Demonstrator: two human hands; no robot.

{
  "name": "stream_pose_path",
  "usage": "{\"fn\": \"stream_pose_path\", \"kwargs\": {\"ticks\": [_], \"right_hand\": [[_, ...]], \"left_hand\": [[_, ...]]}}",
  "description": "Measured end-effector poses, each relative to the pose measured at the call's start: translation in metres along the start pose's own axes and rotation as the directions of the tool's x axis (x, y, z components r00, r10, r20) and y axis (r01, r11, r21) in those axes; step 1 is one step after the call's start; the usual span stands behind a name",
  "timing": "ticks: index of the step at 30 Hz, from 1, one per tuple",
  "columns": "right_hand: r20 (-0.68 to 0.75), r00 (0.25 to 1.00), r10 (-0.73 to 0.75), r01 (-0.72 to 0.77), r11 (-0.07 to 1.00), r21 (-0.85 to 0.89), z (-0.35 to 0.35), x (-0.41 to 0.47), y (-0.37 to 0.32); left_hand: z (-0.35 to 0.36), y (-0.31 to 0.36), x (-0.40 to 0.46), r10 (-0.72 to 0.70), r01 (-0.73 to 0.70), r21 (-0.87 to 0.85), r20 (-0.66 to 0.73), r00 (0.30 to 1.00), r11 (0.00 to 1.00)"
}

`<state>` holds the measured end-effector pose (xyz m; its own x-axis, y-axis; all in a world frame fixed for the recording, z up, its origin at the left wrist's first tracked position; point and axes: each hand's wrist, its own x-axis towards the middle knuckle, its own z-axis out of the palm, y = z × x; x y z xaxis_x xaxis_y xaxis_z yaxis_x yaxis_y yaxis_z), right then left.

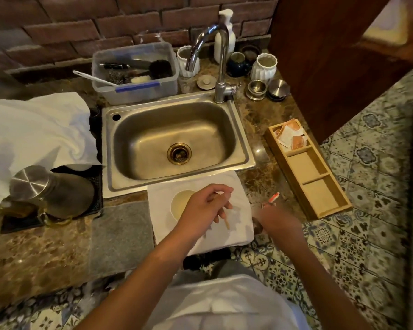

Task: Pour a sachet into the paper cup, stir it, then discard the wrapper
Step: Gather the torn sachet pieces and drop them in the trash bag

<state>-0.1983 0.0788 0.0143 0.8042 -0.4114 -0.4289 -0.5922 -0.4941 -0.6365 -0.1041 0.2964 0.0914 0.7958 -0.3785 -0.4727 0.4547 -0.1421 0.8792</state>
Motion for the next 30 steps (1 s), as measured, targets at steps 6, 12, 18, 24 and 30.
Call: {"fn": "stream_pose_path", "kwargs": {"ticks": [6, 12, 18, 24, 30], "right_hand": [[-0.048, 0.999, -0.019, 0.016, 0.998, -0.069, -0.018, -0.003, 0.011], [-0.006, 0.999, 0.034, -0.035, 0.986, -0.165, -0.04, 0.015, 0.037], [0.173, 0.985, 0.01, 0.024, 0.98, -0.196, -0.043, 0.046, 0.06], [0.212, 0.974, 0.076, -0.02, 0.967, -0.255, -0.041, 0.07, 0.07], [0.063, 0.998, -0.015, 0.028, 0.978, -0.208, -0.03, 0.079, 0.073]], "left_hand": [[0.032, -0.008, 0.026, 0.034, -0.045, 0.155, 0.072, 0.997, 0.987], [0.079, -0.024, 0.06, 0.016, -0.041, 0.238, 0.105, 0.994, 0.97], [0.116, -0.046, 0.095, -0.007, -0.002, 0.347, 0.025, 1.0, 0.938], [0.131, -0.069, 0.126, 0.034, 0.006, 0.524, -0.065, 0.997, 0.852], [0.14, -0.087, 0.145, 0.071, -0.01, 0.722, -0.055, 0.996, 0.691]]}}
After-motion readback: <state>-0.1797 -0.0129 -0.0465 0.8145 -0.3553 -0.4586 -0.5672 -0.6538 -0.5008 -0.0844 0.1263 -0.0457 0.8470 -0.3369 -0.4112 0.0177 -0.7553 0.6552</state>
